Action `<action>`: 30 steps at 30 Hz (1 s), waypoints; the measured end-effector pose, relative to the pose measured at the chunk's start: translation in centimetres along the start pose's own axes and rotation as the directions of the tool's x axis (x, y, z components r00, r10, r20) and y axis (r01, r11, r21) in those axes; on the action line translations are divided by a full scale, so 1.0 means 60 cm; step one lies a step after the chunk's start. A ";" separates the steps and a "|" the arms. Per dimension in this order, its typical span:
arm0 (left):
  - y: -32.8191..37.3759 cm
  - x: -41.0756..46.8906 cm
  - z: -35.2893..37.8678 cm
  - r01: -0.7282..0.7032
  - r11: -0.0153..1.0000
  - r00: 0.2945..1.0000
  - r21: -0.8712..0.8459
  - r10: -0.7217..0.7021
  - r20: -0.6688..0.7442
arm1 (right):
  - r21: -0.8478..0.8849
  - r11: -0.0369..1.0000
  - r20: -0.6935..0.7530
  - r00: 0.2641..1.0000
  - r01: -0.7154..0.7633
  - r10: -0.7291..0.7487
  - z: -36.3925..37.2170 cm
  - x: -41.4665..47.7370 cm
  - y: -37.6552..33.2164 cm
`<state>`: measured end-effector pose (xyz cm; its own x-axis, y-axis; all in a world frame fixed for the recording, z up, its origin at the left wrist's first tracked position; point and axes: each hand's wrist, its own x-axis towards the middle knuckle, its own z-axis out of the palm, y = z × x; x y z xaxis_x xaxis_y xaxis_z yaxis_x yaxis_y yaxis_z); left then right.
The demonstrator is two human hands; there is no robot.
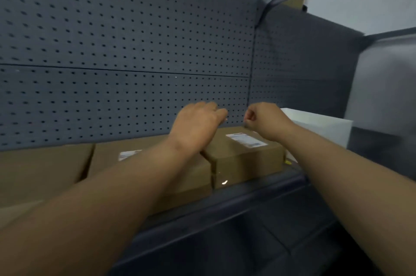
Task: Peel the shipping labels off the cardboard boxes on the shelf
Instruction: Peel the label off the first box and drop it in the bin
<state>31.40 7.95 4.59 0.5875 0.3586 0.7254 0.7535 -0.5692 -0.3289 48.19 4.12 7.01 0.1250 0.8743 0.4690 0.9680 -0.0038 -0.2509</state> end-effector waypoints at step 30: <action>0.339 0.512 0.364 -0.026 0.928 0.956 -0.372 0.132 0.263 | -0.073 0.983 -0.179 0.972 -0.166 0.151 -0.048 0.244 0.545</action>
<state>71.24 23.53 7.01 0.7385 0.4622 0.4908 0.5743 -0.8127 -0.0987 82.30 15.39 8.07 0.3067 0.7627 0.5693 0.9470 -0.1845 -0.2631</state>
